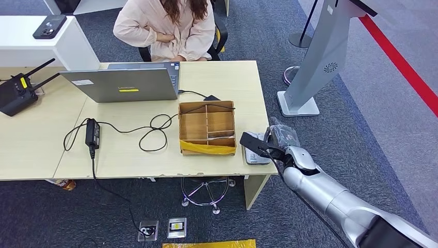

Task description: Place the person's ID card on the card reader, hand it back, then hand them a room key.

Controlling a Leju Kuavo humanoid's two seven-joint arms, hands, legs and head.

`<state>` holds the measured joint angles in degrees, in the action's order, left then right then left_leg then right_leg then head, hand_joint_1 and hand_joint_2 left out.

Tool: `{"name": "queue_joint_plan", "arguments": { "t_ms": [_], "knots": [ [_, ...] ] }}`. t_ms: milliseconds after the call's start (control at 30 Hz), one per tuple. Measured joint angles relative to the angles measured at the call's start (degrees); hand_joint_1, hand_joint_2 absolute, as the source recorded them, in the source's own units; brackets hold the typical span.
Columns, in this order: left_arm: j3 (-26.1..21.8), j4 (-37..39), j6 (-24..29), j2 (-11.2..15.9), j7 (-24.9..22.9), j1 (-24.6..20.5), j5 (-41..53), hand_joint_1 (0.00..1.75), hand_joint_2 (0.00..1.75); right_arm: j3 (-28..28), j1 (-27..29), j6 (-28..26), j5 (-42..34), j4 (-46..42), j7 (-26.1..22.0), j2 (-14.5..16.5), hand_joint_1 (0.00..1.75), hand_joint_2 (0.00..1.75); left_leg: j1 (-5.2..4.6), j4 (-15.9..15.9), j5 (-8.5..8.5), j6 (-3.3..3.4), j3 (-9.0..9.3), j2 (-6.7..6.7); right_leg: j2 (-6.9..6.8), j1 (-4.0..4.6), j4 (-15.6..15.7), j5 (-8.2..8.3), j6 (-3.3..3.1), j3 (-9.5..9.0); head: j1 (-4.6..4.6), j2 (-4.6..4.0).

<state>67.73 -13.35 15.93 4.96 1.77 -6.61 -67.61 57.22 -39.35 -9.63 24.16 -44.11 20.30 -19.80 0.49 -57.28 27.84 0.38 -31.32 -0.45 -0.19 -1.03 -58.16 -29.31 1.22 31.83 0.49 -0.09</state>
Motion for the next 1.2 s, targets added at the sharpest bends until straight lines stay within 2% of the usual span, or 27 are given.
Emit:
{"name": "queue_joint_plan", "arguments": {
  "t_ms": [267,367,533,633,867,1200],
  "knots": [
    [0.0,0.0,-0.2,0.0,-0.3,0.0,0.2,0.0,0.0,-0.6,0.4,-0.4,0.4,-0.1,0.2,-0.6,1.75,1.75,0.0,0.0,0.0,0.0,-0.01,-0.01,-0.02,0.0,0.0,0.01,-0.01,-0.01,0.0,0.0],
    [0.0,0.0,-0.3,0.0,-0.3,0.0,0.6,0.0,0.0,-0.9,0.0,-0.1,2.3,-1.3,1.6,-1.1,1.75,1.75,0.0,0.0,-0.01,0.0,-0.04,-0.02,-0.04,0.0,0.0,0.03,-0.02,-0.03,0.01,0.0],
    [0.0,0.0,-0.4,0.0,-1.1,-0.4,1.8,0.0,0.0,-1.0,-4.7,5.0,6.8,-6.5,5.8,-1.6,1.75,1.75,0.0,0.0,-0.03,-0.03,-0.04,0.23,0.17,0.0,0.0,0.13,-0.11,0.11,-0.01,0.0],
    [0.0,0.0,-0.5,0.0,-1.2,-0.9,1.9,0.0,0.0,-1.0,-7.9,6.7,8.3,-9.4,6.7,-1.4,1.75,1.75,0.0,0.0,-0.06,-0.03,-0.05,0.22,0.15,0.01,-0.1,0.13,-0.11,0.11,0.0,0.0],
    [0.0,0.0,-0.6,0.0,-1.2,-1.3,1.7,0.0,0.0,-0.7,-12.1,8.3,10.0,-13.3,6.7,0.3,1.75,1.75,0.0,0.0,-0.06,-0.03,-0.05,0.22,0.16,0.01,-0.1,0.12,-0.11,0.12,0.01,0.0],
    [0.0,0.1,-0.2,-0.1,-1.5,-1.3,1.6,0.0,0.0,-0.3,-13.0,8.3,10.1,-13.5,5.9,3.1,1.75,1.75,0.0,0.0,-0.07,-0.04,-0.06,0.18,0.13,0.01,-0.1,0.12,-0.11,0.12,0.01,0.0]
  ]
}}
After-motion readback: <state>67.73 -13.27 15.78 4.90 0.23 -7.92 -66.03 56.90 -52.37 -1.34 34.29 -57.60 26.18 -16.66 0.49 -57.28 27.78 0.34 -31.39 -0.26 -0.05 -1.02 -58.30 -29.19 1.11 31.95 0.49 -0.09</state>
